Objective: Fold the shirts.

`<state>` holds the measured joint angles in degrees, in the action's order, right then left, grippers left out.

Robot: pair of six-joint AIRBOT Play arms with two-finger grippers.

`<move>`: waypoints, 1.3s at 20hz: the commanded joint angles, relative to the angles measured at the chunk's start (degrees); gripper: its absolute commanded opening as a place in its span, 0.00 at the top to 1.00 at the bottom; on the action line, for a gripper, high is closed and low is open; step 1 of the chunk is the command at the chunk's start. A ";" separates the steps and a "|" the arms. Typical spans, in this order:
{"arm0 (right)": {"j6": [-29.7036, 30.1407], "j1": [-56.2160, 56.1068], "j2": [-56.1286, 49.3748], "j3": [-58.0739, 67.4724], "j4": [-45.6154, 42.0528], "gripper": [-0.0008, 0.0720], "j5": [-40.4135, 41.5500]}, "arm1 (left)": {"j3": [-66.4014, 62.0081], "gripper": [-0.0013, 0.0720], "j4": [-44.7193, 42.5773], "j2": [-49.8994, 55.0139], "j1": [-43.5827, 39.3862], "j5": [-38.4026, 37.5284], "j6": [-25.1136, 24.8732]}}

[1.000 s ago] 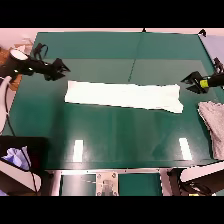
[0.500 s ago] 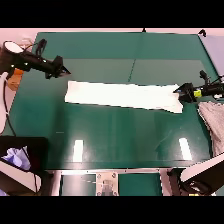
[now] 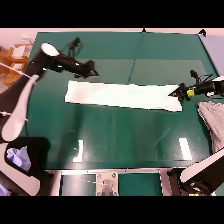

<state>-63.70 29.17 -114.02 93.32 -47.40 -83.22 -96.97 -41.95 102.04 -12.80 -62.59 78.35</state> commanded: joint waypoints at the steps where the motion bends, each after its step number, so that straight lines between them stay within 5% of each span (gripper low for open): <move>1: -2.21 -0.81 1.51 5.84 2.08 0.97 -6.08 | 1.44 0.95 0.04 1.95 -8.74 13.44 -0.87; 7: -10.05 -5.16 9.49 17.57 11.56 0.97 -18.49 | 1.25 0.95 3.54 12.59 -20.06 27.26 -0.52; 16: -13.18 -17.16 17.94 19.47 15.43 0.97 -16.00 | 0.31 0.95 9.22 16.33 -20.96 31.36 -0.42; 18: -14.78 -18.12 17.94 19.50 15.50 0.97 -14.58 | 0.28 0.95 9.40 16.02 -20.02 27.91 -0.44; 21: -16.20 -18.53 17.94 19.47 15.47 0.97 -13.60 | -0.98 0.95 7.37 13.68 -14.23 13.20 -1.05; 26: -18.43 -25.40 17.92 19.43 15.45 0.97 -7.74 | -4.57 0.95 -9.01 5.20 1.33 -11.76 1.18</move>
<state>-80.51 7.55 -96.12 112.73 -32.05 -94.87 -100.22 -41.50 111.59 -18.92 -59.09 78.11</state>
